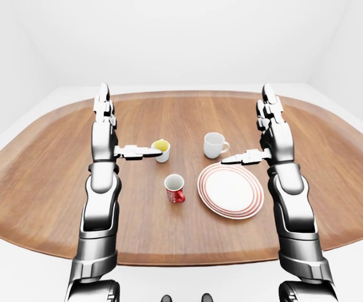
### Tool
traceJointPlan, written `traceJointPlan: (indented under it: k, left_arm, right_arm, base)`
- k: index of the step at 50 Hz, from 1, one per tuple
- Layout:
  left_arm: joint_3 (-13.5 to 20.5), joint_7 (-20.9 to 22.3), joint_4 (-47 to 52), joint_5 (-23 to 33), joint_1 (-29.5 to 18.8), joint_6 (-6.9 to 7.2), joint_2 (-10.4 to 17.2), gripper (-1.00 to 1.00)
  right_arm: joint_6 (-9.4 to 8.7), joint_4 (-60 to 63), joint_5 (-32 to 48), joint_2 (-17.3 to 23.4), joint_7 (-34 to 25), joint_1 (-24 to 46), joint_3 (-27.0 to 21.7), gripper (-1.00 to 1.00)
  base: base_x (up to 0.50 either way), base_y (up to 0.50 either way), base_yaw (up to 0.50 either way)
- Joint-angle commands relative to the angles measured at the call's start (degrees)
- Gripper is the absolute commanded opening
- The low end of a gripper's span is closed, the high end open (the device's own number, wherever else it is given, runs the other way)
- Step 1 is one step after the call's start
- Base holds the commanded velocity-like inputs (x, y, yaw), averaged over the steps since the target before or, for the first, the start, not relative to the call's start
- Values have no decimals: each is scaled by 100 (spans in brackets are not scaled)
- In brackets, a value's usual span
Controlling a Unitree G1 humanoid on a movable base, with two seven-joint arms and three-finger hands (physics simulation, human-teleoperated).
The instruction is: Pick up the red mug and put it on the plate
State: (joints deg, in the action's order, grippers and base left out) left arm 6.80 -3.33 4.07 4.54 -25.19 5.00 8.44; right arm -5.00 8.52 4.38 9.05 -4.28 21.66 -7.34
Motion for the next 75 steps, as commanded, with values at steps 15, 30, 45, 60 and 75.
traceJointPlan:
  k: [15,30,45,60,75]
  left_arm:
    - [-14,7,6,49,16,0,-10,100]
    - [-17,25,-1,89,53,0,-25,100]
    - [75,38,18,13,90,0,66,100]
    - [73,60,132,28,82,0,63,100]
    - [98,58,51,-17,102,0,79,100]
  right_arm:
    - [0,-35,59,-15,-39,33,27,100]
    - [0,-67,168,9,-127,56,87,100]
    - [0,-1016,1577,-100,-793,631,652,100]
    - [0,-2323,2998,-405,-1108,1211,984,100]
    - [0,-4071,3987,-753,-841,1697,1229,100]
  base:
    - [35,0,0]
    - [28,0,0]
    - [0,0,0]
    - [0,0,0]
    - [0,0,0]
